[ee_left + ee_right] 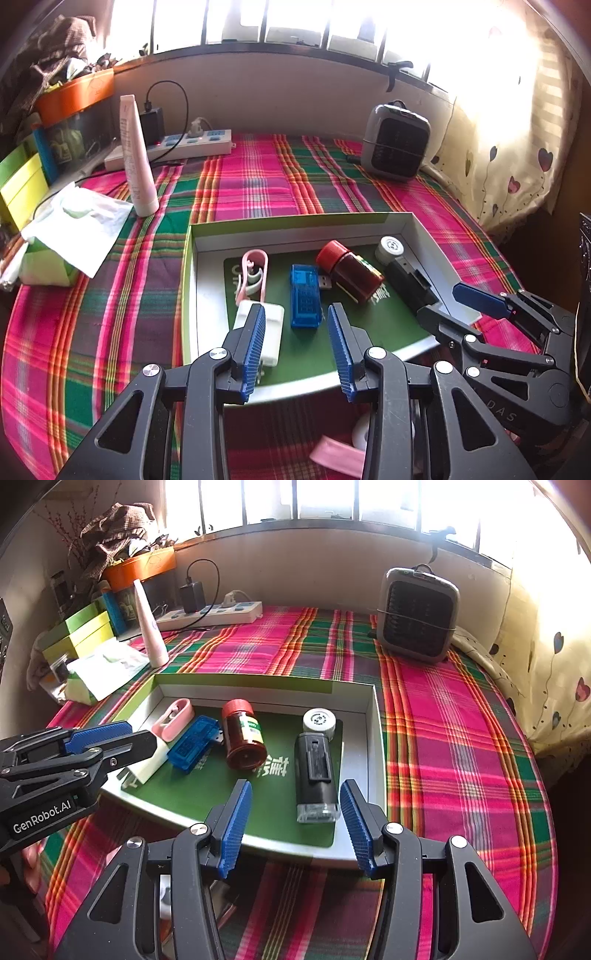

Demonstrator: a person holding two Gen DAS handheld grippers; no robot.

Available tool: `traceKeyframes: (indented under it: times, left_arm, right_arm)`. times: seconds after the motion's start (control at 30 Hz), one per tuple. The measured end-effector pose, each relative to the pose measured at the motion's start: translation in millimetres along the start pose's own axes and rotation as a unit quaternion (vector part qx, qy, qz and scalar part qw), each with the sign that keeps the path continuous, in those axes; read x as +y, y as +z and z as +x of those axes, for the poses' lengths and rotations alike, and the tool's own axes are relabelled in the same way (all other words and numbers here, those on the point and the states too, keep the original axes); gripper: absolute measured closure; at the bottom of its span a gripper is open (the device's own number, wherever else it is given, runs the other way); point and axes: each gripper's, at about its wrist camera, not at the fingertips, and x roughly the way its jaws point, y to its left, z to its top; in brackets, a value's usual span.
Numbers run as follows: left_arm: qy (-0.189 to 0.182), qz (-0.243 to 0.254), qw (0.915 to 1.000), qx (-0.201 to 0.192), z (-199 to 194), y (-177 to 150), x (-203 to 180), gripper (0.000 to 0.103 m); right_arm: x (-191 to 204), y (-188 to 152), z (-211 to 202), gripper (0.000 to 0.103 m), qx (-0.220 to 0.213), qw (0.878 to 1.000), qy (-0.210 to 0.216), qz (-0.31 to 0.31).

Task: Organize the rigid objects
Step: 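Lift both grippers out of the box toward the remaining items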

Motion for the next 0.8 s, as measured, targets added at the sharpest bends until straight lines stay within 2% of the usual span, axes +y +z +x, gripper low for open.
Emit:
traceKeyframes:
  times: [0.43,0.8]
  left_arm:
    - [-0.02,-0.029,0.9994,-0.003,-26.3,-21.5,15.6,0.064]
    - [-0.028,-0.045,0.9986,-0.001,-39.3,-42.1,29.1,0.063]
  right_arm:
    - [10.0,-21.0,-28.9,0.052,-0.008,1.0,0.003,0.0]
    - [20.6,-45.7,-37.2,0.052,0.017,1.0,0.014,0.007]
